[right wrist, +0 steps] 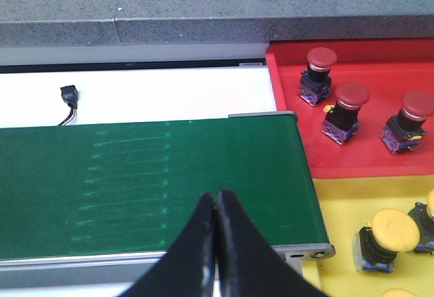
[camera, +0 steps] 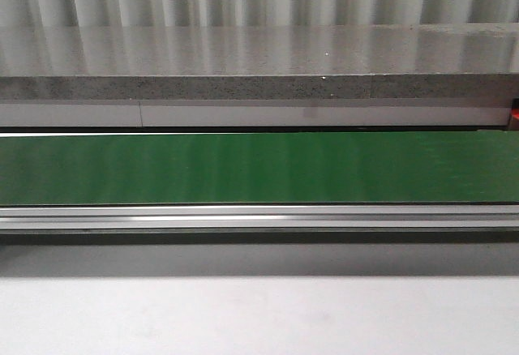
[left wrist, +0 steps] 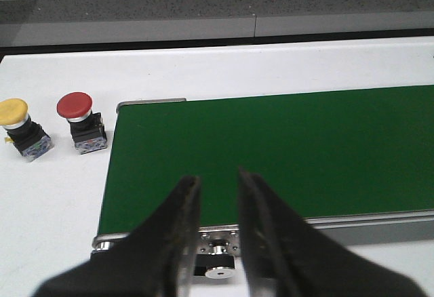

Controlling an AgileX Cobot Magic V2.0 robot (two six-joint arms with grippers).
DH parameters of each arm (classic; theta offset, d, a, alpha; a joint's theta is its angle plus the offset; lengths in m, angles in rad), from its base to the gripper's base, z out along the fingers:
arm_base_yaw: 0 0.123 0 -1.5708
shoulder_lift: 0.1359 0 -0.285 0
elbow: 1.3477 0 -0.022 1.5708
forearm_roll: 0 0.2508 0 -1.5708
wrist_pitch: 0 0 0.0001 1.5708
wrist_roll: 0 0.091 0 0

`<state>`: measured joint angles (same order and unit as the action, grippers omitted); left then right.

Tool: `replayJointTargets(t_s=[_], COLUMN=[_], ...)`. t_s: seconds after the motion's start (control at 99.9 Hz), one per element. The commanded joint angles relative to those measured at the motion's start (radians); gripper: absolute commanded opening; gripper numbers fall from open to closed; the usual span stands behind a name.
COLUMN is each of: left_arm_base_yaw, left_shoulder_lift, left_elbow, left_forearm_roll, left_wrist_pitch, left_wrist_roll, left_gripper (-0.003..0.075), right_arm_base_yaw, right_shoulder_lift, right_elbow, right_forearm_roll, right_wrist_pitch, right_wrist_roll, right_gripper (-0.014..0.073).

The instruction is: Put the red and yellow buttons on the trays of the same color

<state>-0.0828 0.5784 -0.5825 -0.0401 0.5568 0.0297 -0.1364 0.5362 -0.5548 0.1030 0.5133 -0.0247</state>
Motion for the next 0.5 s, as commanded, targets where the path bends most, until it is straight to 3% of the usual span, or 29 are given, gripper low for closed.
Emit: replayJointTargets(t_s=[0.0, 0.09, 0.16, 0.38, 0.49], left_arm_base_yaw=[-0.007, -0.007, -0.007, -0.003, 0.029], left_shoulder_lift=[0.001, 0.001, 0.001, 0.004, 0.043], left_elbow=[-0.03, -0.03, -0.03, -0.034, -0.075], left_forearm_roll=[-0.009, -0.009, -0.009, -0.006, 0.033], left_wrist_pitch=[-0.068, -0.07, -0.072, -0.103, -0.108], left_wrist_roll=[-0.004, -0.004, -0.004, -0.03, -0.14], left_gripper=[0.0359, 0.0554, 0.063, 0.0638, 0.0639], right_arm_base_yaw=[0.001, 0.001, 0.001, 0.001, 0.001], right_shoulder_lift=[0.001, 0.001, 0.001, 0.001, 0.001], right_elbow=[-0.027, -0.027, -0.027, -0.027, -0.027], right_forearm_roll=[0.002, 0.002, 0.002, 0.002, 0.002], right_wrist_pitch=[-0.072, -0.072, -0.072, -0.072, -0.072], right_wrist_roll=[-0.009, -0.009, -0.009, -0.009, -0.009], right_gripper=[-0.0067, -0.0067, -0.0067, -0.0067, -0.0067])
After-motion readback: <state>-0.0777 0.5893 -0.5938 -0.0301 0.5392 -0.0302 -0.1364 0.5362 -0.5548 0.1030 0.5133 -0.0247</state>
